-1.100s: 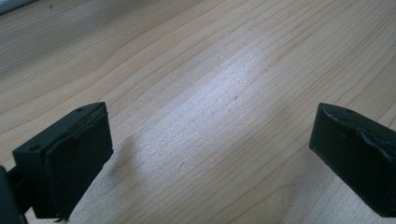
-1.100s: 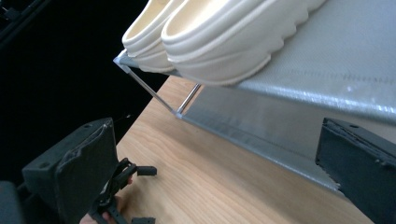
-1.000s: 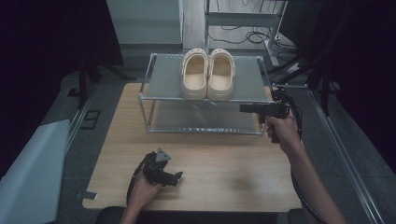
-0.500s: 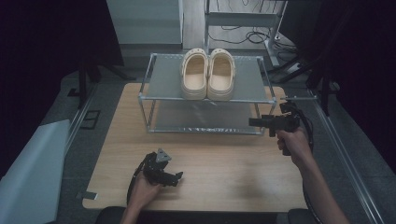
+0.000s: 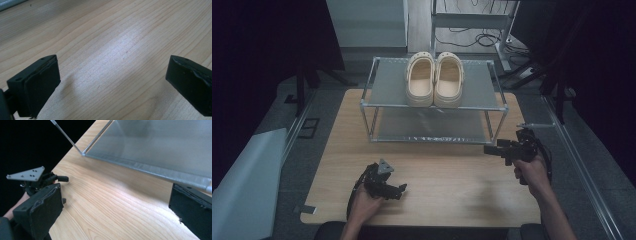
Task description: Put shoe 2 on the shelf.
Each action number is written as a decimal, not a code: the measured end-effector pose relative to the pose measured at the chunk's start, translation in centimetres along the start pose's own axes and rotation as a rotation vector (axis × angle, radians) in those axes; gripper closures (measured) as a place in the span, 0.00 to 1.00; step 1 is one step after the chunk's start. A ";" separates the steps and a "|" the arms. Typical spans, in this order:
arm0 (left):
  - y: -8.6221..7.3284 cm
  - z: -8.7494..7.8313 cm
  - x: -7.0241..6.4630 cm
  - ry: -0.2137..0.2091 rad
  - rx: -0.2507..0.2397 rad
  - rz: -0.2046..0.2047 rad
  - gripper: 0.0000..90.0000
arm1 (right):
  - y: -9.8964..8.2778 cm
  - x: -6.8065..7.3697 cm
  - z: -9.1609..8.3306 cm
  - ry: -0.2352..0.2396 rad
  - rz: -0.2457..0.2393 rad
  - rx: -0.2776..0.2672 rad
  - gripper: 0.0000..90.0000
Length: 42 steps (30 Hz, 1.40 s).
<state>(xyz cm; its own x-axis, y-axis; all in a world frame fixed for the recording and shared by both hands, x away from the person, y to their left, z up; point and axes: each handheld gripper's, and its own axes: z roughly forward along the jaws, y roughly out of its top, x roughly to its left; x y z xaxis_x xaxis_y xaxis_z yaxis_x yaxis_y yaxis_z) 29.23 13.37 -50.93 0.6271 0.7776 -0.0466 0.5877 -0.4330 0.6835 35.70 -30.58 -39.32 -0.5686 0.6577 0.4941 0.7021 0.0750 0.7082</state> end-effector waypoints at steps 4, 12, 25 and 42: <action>0.0 0.0 0.0 0.000 0.001 0.001 0.00 | -1.5 -0.4 0.0 -0.015 -0.002 -0.008 0.00; -0.1 0.0 0.0 -0.001 0.001 0.003 0.00 | -4.3 -0.9 0.2 -0.079 -0.009 -0.018 0.00; -0.1 0.2 -0.2 -0.002 0.010 0.013 0.00 | -8.1 -1.5 2.2 -0.183 -0.073 0.037 0.01; 0.0 1.4 -1.1 -0.006 0.045 0.062 0.00 | -11.1 -1.5 6.0 -0.300 -0.262 0.210 0.01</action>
<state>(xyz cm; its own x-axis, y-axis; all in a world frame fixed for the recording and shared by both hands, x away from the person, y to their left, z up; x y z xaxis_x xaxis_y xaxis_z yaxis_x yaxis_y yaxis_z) 29.30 11.89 -51.93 0.6660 0.7459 -0.0097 0.5698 -0.5003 0.6519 31.32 -27.88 -50.98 -0.6108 0.7824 0.1215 0.6403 0.3978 0.6571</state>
